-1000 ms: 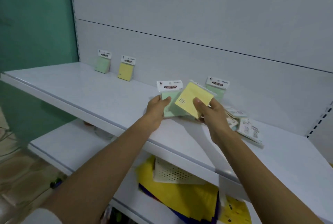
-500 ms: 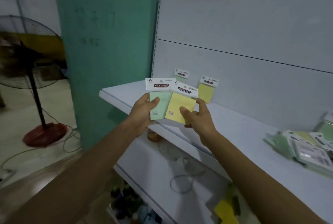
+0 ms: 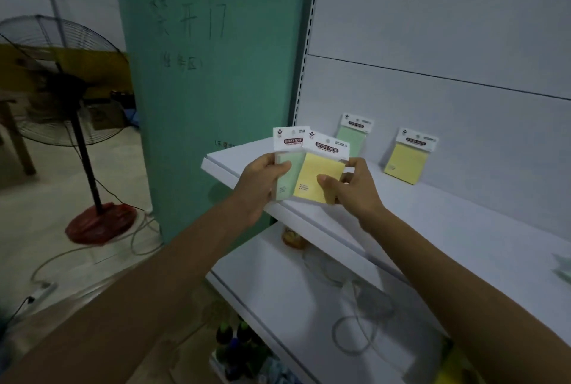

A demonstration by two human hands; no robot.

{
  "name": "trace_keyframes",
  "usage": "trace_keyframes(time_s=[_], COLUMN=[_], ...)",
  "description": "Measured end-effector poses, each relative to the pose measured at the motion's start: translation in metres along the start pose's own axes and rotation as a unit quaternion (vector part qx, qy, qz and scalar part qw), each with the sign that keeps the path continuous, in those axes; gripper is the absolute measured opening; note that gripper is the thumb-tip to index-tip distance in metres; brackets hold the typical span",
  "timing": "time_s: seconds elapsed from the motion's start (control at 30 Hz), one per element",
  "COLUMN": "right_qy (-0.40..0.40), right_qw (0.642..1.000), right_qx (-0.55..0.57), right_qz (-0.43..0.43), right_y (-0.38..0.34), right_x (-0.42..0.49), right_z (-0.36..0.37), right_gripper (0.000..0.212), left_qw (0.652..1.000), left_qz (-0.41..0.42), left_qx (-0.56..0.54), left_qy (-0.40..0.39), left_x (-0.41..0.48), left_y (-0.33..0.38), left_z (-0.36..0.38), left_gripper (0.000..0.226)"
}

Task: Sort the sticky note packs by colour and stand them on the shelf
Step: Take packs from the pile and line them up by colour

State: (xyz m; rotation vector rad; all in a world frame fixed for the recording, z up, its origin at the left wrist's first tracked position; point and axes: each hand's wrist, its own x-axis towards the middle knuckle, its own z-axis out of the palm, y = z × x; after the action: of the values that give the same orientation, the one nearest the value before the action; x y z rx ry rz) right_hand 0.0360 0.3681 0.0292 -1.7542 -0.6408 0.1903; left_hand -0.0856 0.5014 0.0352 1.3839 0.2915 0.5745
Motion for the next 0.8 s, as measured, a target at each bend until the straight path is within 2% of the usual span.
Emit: trace_keyframes(time_s=[0.27, 0.57, 0.63, 0.7, 0.73, 0.8], right_qy=[0.072, 0.166, 0.162, 0.168, 0.17, 0.168], right_qw=[0.997, 0.986, 0.985, 0.982, 0.981, 0.979], right_qx=[0.015, -0.003, -0.061, -0.086, -0.096, -0.117], right_qz=[0.007, -0.002, -0.001, 0.001, 0.0, 0.007], right_y=[0.019, 0.059, 0.068, 0.074, 0.075, 0.075], right_x=[0.066, 0.1, 0.098, 0.099, 0.101, 0.102], right_z=[-0.028, -0.071, -0.076, -0.08, -0.081, -0.08], right_gripper=[0.046, 0.036, 0.033, 0.034, 0.034, 0.034], left_qw=[0.997, 0.986, 0.973, 0.934, 0.913, 0.892], left_qz=[0.006, 0.013, 0.058, 0.114, 0.131, 0.15], left_qx=[0.047, 0.089, 0.169, 0.309, 0.362, 0.406], left_qy=[-0.054, -0.142, -0.143, -0.138, -0.133, -0.126], left_x=[0.078, 0.154, 0.168, 0.181, 0.188, 0.201], left_y=[-0.006, -0.034, -0.05, -0.064, -0.069, -0.075], left_z=[0.037, 0.079, 0.082, 0.082, 0.082, 0.082], left_gripper=[0.011, 0.014, 0.011, 0.025, 0.024, 0.017])
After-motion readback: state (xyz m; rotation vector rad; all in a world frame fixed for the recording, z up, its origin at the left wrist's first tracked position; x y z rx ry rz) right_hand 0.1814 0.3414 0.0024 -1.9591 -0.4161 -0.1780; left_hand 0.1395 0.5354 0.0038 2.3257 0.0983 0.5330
